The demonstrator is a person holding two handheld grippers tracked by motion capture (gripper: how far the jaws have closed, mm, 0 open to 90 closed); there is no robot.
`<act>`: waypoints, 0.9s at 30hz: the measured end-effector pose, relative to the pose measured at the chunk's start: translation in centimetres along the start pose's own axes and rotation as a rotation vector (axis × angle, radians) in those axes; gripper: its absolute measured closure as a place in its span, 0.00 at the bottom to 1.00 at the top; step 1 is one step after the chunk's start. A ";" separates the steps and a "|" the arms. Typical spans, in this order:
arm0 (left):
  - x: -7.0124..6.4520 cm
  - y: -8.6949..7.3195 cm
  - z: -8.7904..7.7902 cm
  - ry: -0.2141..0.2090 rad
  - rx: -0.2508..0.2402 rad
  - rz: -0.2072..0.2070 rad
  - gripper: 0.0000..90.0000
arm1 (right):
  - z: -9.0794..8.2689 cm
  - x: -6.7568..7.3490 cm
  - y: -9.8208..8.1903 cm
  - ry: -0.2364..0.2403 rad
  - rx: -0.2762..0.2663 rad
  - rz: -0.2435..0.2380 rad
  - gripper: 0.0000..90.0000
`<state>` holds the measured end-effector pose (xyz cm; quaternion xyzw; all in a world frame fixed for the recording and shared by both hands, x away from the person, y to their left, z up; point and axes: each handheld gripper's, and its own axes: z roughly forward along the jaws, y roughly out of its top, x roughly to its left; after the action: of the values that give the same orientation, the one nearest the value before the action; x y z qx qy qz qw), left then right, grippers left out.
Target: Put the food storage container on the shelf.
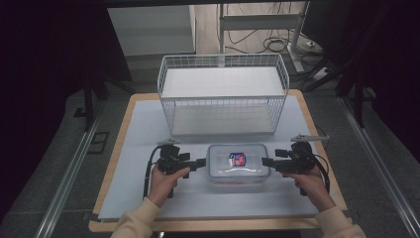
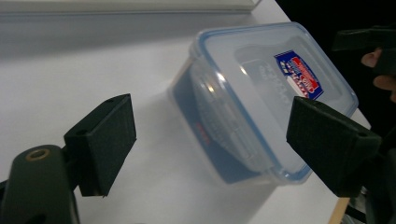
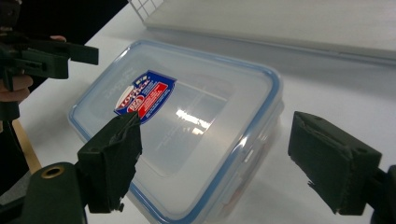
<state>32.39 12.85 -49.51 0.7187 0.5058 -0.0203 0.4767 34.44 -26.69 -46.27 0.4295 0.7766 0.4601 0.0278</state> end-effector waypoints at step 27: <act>-0.8 -0.9 4.5 -0.171 0.131 -0.097 0.19 | 2.3 -1.7 -1.3 0.077 0.063 0.128 0.17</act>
<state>33.35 9.20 -52.15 0.7186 0.4950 -0.1376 0.4687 35.69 -26.55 -49.11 0.4610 0.7621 0.4523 -0.0450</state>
